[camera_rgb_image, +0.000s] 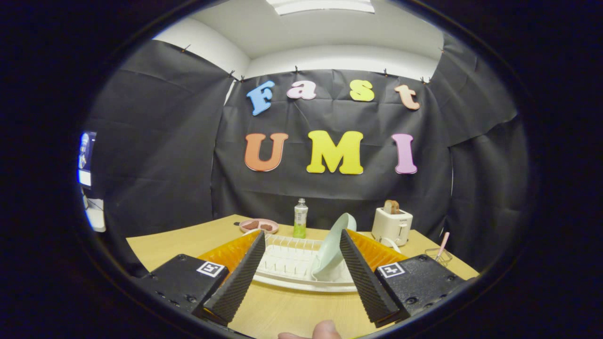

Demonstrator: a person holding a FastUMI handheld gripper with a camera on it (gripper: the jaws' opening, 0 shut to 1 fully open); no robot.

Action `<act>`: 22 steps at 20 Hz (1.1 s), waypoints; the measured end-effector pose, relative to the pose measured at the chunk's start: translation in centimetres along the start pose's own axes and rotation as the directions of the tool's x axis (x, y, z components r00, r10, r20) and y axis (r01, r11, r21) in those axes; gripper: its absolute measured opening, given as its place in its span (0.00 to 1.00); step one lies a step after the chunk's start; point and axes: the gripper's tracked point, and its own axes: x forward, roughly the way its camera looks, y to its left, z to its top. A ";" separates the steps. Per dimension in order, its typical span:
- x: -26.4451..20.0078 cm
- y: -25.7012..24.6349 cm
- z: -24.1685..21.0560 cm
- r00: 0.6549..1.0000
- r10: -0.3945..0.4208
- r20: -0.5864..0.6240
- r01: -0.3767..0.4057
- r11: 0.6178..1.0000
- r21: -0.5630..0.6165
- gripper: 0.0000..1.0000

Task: Take the plate from the dish rack, then take the spoon from the basket and place it into the plate.

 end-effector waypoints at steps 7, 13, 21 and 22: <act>-0.6 -3.4 2.5 1.000 -0.020 -0.009 0.020 1.000 0.008 1.00; 2.6 -6.5 5.9 0.994 -0.005 -0.109 -0.001 0.999 -0.054 1.00; 9.7 -6.7 6.0 0.941 0.031 -0.338 -0.046 0.998 -0.037 1.00; 10.8 -7.0 5.7 0.932 0.023 -0.362 -0.039 0.999 -0.038 1.00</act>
